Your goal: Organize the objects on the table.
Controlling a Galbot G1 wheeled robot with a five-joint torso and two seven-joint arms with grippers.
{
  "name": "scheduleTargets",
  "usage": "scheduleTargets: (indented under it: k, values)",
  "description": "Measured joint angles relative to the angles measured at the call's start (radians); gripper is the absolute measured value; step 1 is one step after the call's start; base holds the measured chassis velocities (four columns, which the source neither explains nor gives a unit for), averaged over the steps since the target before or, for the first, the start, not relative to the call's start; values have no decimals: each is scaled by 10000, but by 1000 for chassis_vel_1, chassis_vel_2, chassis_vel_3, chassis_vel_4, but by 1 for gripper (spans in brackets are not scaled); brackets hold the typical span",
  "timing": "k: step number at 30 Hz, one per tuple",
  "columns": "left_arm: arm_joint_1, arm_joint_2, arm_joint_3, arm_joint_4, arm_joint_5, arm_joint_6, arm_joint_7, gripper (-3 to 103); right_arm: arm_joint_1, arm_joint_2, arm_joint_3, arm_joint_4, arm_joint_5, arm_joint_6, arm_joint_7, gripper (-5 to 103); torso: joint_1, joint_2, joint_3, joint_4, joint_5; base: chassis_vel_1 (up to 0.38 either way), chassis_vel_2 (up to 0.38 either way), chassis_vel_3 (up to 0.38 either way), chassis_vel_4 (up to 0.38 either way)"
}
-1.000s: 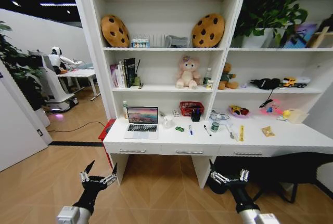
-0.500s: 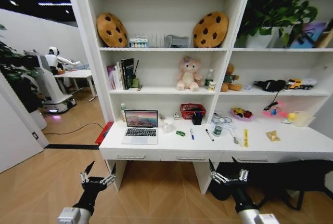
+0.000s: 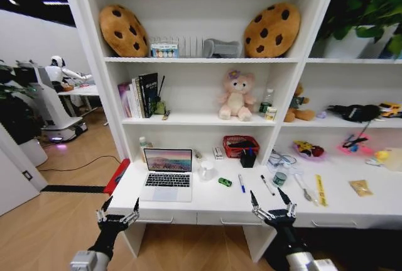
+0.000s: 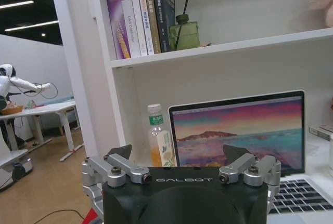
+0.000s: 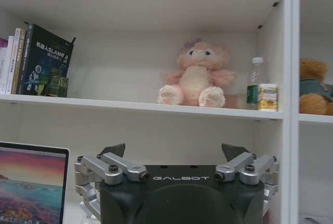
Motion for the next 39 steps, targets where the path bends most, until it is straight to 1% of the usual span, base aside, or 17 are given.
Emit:
scheduleTargets:
  k: [9, 13, 16, 17, 18, 19, 20, 22, 23, 25, 26, 28, 30, 31, 33, 34, 39]
  values:
    - [-433, 541, -486, 288, -1006, 260, -58, 99, -83, -9, 93, -44, -150, 53, -13, 100, -16, 3, -4, 2, 6, -104, 107, 91, -66]
    - [-590, 748, -461, 412, -1141, 320, -63, 99, -69, -60, 159, -122, -185, 53, 121, 100, -27, 12, -8, 1, 2, 40, -80, -46, 55]
    - [-1028, 1284, -456, 673, -1149, 387, -56, 99, 22, -167, 189, -321, -232, -78, 325, 100, -27, 12, -8, 2, 3, 69, -72, -77, 69]
    - [-1268, 1594, -465, 789, -1179, 437, -57, 99, 42, -194, 189, -415, -276, -97, 413, 100, -28, 12, -8, 3, 1, 37, -48, -73, 29]
    - [-1839, 2539, -494, 1095, -1435, 496, -59, 98, 79, -215, 187, -581, -358, -102, 581, 100, -23, 11, -7, 1, 2, 0, 0, 0, 0]
    - [-2066, 2993, -525, 1281, -1577, 522, -76, 98, 87, -218, 188, -641, -376, -102, 638, 100, -18, 9, -4, -1, 1, 0, 0, 0, 0]
    - [-2066, 2993, -525, 1281, -1577, 522, -76, 98, 87, -218, 188, -641, -376, -102, 638, 100, -18, 9, -4, -1, 1, 0, 0, 0, 0]
    - [-2578, 4170, -642, 1858, -1883, 554, -147, 95, 172, -215, 245, -774, -348, -103, 686, 100, -8, 3, -1, -1, 0, -18, 10, 4, -33]
    - [-2578, 4170, -642, 1858, -1883, 554, -147, 95, 172, -215, 245, -774, -348, -103, 686, 100, -8, 3, -1, -1, 0, -37, 19, 8, -66]
    - [-3092, 5416, -612, 2511, -2102, 559, -155, 89, 418, -292, 424, -1028, -227, -112, 719, 100, -6, 2, 0, 1, 1, -18, 28, 21, -33]
    - [-3092, 5416, -612, 2511, -2102, 559, -155, 89, 418, -292, 424, -1028, -227, -112, 719, 100, -6, 2, 0, 1, 1, 0, 0, 0, 0]
    - [-3397, 5981, -515, 2799, -2144, 558, -144, 87, 518, -356, 501, -1145, -181, -130, 741, 100, -7, 2, -1, 3, 1, 0, 0, 0, 0]
    - [-4039, 6904, -345, 3438, -2225, 465, 218, 76, 596, -396, 545, -1252, -139, -167, 760, 100, -8, 3, -1, 0, 1, 0, 0, 0, 0]
    - [-4039, 6904, -345, 3438, -2225, 465, 218, 76, 596, -396, 545, -1252, -139, -167, 760, 100, -8, 3, -1, 0, 1, 0, 0, 0, 0]
    - [-4798, 7705, -97, 4267, -2289, 166, 679, 66, 644, -326, 542, -1362, -151, -173, 760, 100, -10, 3, -2, 1, 3, 0, 0, 0, 0]
    - [-4798, 7705, -97, 4267, -2289, 166, 679, 66, 644, -326, 542, -1362, -151, -173, 760, 100, -10, 3, -2, 1, 3, 0, 0, 0, 0]
    - [-6281, 8760, 746, 5466, -1699, -427, 1662, 43, 819, -361, 748, -1553, 51, -168, 941, 100, -11, 3, -3, 2, 2, 0, 0, 0, 0]
